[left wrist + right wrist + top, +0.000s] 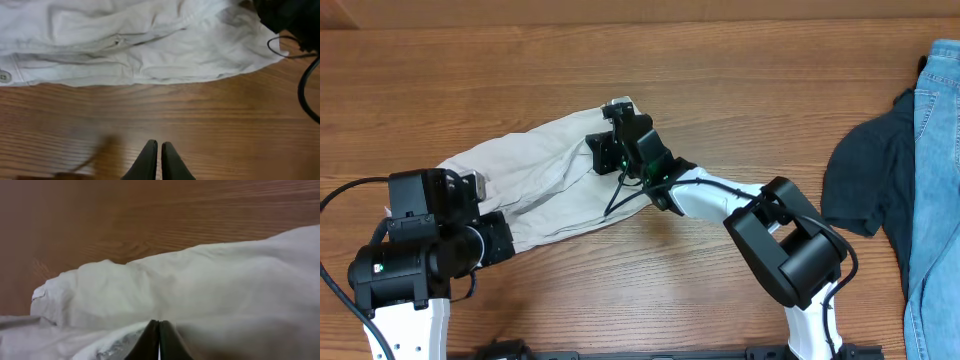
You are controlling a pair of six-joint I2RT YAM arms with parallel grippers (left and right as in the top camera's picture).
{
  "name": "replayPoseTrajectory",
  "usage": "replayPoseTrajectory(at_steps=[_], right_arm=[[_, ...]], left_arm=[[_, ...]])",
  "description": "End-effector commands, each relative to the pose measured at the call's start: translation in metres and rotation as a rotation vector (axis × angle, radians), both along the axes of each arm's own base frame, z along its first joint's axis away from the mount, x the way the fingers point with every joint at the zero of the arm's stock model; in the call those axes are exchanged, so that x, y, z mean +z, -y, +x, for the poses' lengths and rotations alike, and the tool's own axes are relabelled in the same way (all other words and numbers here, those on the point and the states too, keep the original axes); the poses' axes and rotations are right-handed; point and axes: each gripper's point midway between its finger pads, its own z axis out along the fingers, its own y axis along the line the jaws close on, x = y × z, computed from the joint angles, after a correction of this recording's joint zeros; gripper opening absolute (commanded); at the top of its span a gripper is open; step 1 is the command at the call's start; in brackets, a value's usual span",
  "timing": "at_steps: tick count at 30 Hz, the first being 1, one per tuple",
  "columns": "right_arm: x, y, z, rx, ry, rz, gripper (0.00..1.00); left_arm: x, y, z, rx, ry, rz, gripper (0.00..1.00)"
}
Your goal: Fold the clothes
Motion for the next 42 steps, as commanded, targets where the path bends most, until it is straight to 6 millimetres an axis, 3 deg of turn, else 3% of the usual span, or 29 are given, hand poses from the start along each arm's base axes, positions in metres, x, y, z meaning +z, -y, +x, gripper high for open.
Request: replayPoseTrajectory(at_steps=[1, 6, 9, 13, 16, 19, 24, 27, 32, 34, 36, 42], right_arm=[[0.021, 0.009, 0.015, 0.050, 0.050, -0.010, 0.05], [0.066, 0.058, 0.040, -0.012, 0.091, -0.002, 0.05], [0.083, 0.090, 0.042, -0.041, 0.048, -0.007, 0.06], [0.093, 0.140, 0.031, -0.080, -0.083, -0.026, 0.06], [0.093, 0.161, 0.020, -0.101, -0.153, -0.045, 0.07], [0.083, 0.181, 0.003, -0.125, -0.253, -0.089, 0.07], [0.064, 0.189, -0.018, -0.125, -0.370, -0.134, 0.06], [0.061, 0.189, -0.024, -0.118, -0.401, -0.138, 0.06], [0.063, 0.182, -0.030, -0.077, -0.421, -0.103, 0.06], [0.064, 0.180, -0.032, -0.066, -0.429, -0.094, 0.06], [0.063, 0.179, -0.035, -0.060, -0.442, -0.093, 0.05], [0.056, 0.181, -0.049, -0.044, -0.505, -0.109, 0.05]], left_arm=[[-0.006, 0.008, -0.007, -0.009, -0.036, -0.037, 0.09], [-0.019, 0.014, -0.007, -0.151, -0.032, -0.003, 0.08], [-0.018, 0.028, 0.002, -0.263, 0.007, 0.015, 0.07], [-0.034, 0.032, 0.009, -0.260, -0.072, 0.095, 0.15], [-0.046, 0.048, 0.016, -0.200, -0.140, 0.017, 0.16], [-0.063, 0.063, 0.008, -0.167, -0.269, -0.038, 0.15], [-0.103, 0.050, 0.014, -0.084, -0.359, 0.036, 0.15], [-0.135, 0.031, 0.031, -0.011, -0.374, 0.097, 0.10], [-0.158, 0.001, 0.071, 0.067, -0.307, 0.190, 0.04], [-0.152, -0.016, 0.099, 0.106, -0.206, 0.237, 0.06], [-0.130, -0.038, 0.135, 0.168, -0.071, 0.261, 0.06], [-0.083, -0.074, 0.183, 0.191, 0.120, 0.290, 0.09]])
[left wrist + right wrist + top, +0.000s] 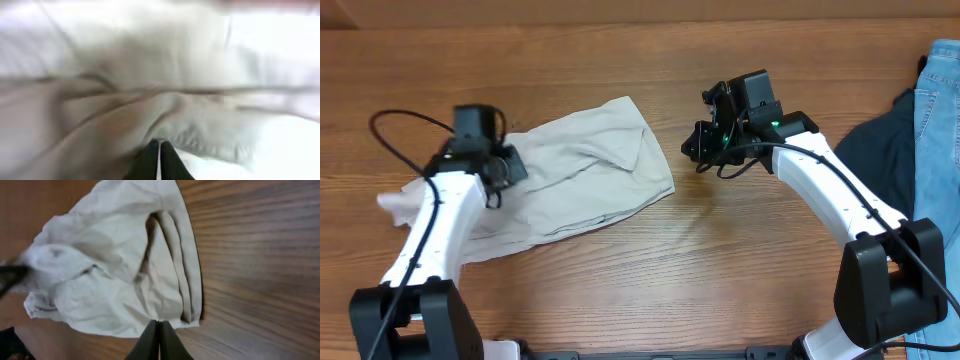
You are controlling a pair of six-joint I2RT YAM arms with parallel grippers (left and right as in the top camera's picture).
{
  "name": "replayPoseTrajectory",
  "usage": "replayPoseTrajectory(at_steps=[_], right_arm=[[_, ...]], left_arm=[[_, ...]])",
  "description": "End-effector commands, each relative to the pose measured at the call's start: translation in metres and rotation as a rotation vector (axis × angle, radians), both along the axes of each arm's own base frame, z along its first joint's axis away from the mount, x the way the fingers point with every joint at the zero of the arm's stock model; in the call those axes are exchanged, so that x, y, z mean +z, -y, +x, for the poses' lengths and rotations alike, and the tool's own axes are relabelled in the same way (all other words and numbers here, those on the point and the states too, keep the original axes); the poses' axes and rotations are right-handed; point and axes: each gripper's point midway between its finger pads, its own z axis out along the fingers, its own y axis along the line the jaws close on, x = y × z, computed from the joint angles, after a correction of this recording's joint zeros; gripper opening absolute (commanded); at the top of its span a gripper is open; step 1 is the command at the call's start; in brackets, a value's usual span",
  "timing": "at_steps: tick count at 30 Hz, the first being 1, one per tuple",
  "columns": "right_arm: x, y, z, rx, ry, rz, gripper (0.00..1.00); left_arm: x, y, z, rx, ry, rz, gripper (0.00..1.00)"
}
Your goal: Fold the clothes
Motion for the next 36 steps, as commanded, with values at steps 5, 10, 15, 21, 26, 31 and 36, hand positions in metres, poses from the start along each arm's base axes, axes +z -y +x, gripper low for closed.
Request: replayPoseTrajectory(at_steps=[5, 10, 15, 21, 26, 31, 36], right_arm=[[0.021, -0.019, -0.029, 0.225, 0.033, 0.094, 0.08], [0.025, -0.047, -0.033, 0.293, 0.089, 0.119, 0.09], [0.013, -0.107, -0.042, 0.412, 0.162, 0.153, 0.09], [-0.045, -0.128, -0.019, 0.249, 0.142, 0.020, 0.08], [-0.067, -0.130, 0.011, 0.172, 0.175, 0.042, 0.06], [-0.044, -0.129, 0.064, 0.092, 0.383, 0.120, 0.04], [-0.039, -0.123, 0.074, 0.086, 0.404, 0.138, 0.40]], left_arm=[[0.088, -0.047, 0.044, -0.055, 0.175, 0.085, 0.10], [0.098, -0.027, 0.025, -0.111, 0.084, 0.001, 0.15], [0.069, -0.014, -0.008, -0.111, -0.072, -0.058, 0.19], [0.032, -0.003, -0.041, -0.084, -0.213, -0.129, 0.20], [-0.010, 0.003, -0.071, 0.019, -0.304, -0.183, 0.20], [-0.044, 0.008, -0.094, 0.094, -0.351, -0.214, 0.20], [-0.058, 0.008, -0.111, 0.096, -0.398, -0.202, 0.20]])
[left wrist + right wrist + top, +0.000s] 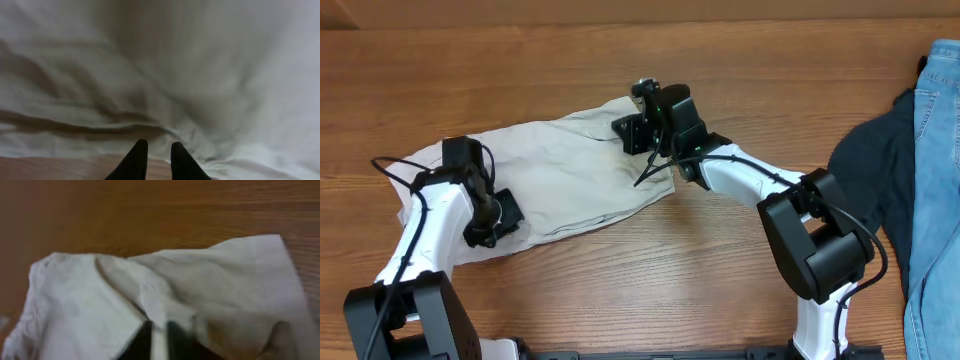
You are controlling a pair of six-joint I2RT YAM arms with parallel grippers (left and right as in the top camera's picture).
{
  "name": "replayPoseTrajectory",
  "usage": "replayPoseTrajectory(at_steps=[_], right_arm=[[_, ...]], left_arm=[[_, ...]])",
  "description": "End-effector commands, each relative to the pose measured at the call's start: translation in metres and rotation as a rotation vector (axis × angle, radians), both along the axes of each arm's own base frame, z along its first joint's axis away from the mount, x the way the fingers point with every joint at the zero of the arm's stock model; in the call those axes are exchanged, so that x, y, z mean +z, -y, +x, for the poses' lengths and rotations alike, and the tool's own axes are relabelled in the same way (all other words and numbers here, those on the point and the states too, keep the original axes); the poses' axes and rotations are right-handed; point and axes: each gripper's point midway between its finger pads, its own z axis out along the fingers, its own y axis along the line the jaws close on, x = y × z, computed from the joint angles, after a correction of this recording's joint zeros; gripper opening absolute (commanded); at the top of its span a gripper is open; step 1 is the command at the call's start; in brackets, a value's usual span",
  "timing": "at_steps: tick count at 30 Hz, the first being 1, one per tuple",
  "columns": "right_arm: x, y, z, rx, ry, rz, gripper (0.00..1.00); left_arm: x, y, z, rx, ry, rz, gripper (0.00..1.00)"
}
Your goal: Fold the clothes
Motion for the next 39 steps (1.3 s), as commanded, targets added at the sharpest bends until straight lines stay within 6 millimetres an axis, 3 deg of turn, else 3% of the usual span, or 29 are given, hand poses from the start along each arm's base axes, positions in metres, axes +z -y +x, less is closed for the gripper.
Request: replayPoseTrajectory(at_steps=[1, 3, 8, 11, 14, 17, 25, 31, 35, 39], right_arm=[[-0.010, 0.011, 0.003, 0.018, -0.032, -0.033, 0.49], [-0.007, 0.018, 0.001, 0.102, 0.003, -0.062, 0.60], [0.003, 0.040, 0.011, 0.233, 0.114, -0.145, 0.60], [0.012, 0.048, 0.022, 0.238, 0.160, -0.169, 0.55], [0.014, 0.043, 0.022, 0.254, 0.188, -0.172, 0.55], [0.014, 0.024, 0.009, 0.341, 0.250, -0.198, 0.55], [-0.001, 0.014, 0.006, 0.362, 0.243, -0.202, 0.55], [-0.002, 0.008, 0.015, 0.351, 0.285, -0.173, 0.47], [-0.008, 0.006, 0.016, 0.349, 0.271, -0.159, 0.30], [-0.005, 0.004, 0.014, 0.360, 0.274, -0.137, 0.26]], left_arm=[[-0.011, 0.003, -0.011, 0.020, -0.038, -0.002, 0.20], [-0.011, 0.002, -0.009, 0.020, -0.028, -0.001, 0.21], [-0.011, 0.002, -0.003, 0.020, -0.005, 0.002, 0.22], [-0.011, 0.001, -0.003, 0.006, -0.004, 0.004, 0.24], [-0.011, 0.001, -0.003, 0.006, -0.004, 0.004, 0.24], [-0.011, 0.001, -0.003, 0.006, -0.004, 0.003, 0.25], [-0.011, 0.002, -0.003, 0.006, -0.006, 0.002, 0.26], [-0.011, 0.002, -0.005, 0.006, -0.012, 0.001, 0.27], [-0.011, 0.002, -0.009, 0.006, -0.027, -0.001, 0.27], [-0.011, 0.003, -0.008, 0.005, -0.025, -0.001, 0.27]])
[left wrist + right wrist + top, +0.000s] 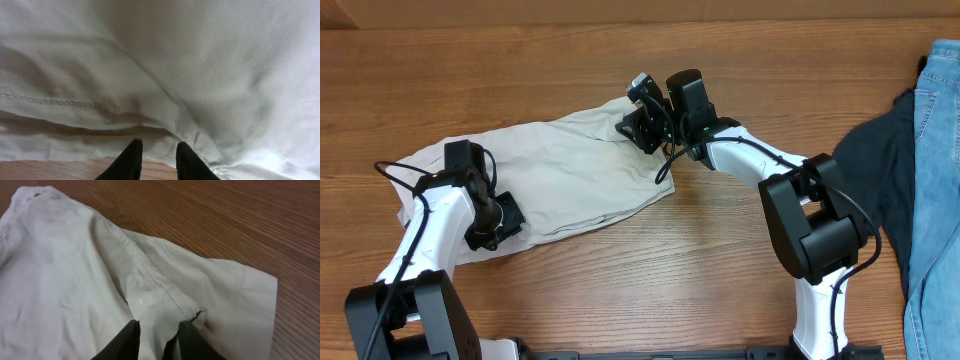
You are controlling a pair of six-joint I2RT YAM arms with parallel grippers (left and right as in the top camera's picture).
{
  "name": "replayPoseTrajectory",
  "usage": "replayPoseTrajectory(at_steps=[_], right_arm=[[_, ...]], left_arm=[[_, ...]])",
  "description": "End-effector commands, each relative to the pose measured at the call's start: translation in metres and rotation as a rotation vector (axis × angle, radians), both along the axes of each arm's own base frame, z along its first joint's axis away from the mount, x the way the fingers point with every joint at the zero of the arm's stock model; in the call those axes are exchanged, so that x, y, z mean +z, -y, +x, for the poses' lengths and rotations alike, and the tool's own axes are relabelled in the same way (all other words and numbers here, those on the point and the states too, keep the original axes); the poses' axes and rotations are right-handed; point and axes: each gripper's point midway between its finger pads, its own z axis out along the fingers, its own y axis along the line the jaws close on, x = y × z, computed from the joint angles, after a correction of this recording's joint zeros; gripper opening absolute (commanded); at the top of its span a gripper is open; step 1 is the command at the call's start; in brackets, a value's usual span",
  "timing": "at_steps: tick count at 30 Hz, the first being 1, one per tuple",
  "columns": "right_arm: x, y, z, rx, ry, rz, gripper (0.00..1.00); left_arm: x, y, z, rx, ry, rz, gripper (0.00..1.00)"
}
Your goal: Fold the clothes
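A beige garment lies spread on the wooden table, running from lower left to upper right. My left gripper sits at its lower-left edge. In the left wrist view that gripper is open, its tips over the hem of the cloth with a strip of wood showing below. My right gripper is at the garment's upper-right corner. In the right wrist view it is open, with a stitched fold of the cloth lying between its fingers.
A dark navy garment and blue jeans lie heaped at the table's right edge. Bare wood lies beyond the beige garment's corner. Black cables hang from both arms near the cloth.
The jaws of both grippers stand wider apart. The right gripper has shifted slightly right at the garment's upper-right corner. The left gripper stays at the lower-left edge.
First the left gripper was shut over bare wood in front of the garment, and the right was shut at its upper-right part. Then the left was at the upper-left and the right off the cloth. Later both sat slightly open at opposite ends, now wider.
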Motion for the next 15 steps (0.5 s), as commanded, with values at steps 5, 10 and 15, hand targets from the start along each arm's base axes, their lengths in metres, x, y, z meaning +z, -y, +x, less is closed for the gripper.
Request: replayPoseTrajectory(at_steps=[5, 10, 15], right_arm=[[0.009, 0.000, 0.013, -0.044, 0.019, 0.018, 0.04], [0.024, 0.011, 0.038, -0.171, 0.030, 0.082, 0.04], [0.034, 0.026, 0.061, -0.295, 0.070, 0.100, 0.04]], left_arm=[[-0.004, 0.002, -0.006, -0.008, -0.028, -0.001, 0.26], [-0.004, 0.001, -0.012, -0.008, -0.053, 0.006, 0.25], [-0.004, 0.002, -0.014, -0.008, -0.061, 0.005, 0.25]])
